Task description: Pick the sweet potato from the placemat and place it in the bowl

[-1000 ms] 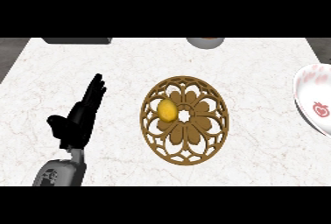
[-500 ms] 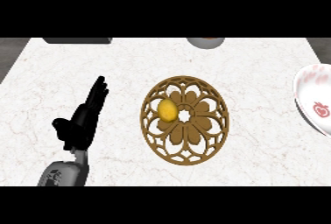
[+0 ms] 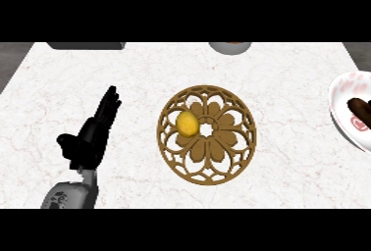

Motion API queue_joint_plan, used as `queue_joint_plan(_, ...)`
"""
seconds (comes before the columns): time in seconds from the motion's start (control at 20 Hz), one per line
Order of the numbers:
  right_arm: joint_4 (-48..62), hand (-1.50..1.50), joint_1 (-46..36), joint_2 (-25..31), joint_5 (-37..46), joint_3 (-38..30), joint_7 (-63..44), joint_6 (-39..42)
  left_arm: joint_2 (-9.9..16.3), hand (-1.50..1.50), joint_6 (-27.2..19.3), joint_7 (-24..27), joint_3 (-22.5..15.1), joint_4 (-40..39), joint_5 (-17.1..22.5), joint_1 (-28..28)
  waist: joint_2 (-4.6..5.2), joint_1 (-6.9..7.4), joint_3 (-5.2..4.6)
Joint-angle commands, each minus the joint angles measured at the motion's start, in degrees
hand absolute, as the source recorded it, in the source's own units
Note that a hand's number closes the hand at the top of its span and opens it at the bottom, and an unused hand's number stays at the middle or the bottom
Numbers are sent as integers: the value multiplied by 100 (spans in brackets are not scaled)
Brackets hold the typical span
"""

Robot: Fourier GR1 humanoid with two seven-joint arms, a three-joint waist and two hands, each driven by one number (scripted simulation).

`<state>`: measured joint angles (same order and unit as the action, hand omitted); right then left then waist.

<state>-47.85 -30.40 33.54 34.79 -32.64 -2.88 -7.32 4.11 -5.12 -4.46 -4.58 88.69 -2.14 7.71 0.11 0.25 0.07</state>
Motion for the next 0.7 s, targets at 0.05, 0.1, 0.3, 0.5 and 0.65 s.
queue_joint_plan(0.05,-393,-150,-27,-87,-534,-345,564,-372,-139,0,-115,56,-128,188,-93,-342,-26,-18,-5)
queue_joint_plan(0.1,-256,-150,-105,-45,-640,-429,751,-439,36,0,54,-300,22,249,57,-9,-14,-6,-3)
queue_joint_plan(0.3,-1029,-150,356,-250,-1054,-629,608,-522,47,0,43,170,242,-474,3,295,-20,-95,-10)
queue_joint_plan(0.5,-1281,-150,447,7,-1636,-903,201,-37,119,0,197,-39,367,-287,198,375,-18,-69,-9)
queue_joint_plan(0.65,-2116,-150,903,-162,-2098,-1109,-216,307,180,0,284,508,367,-428,141,-119,-35,-112,-13)
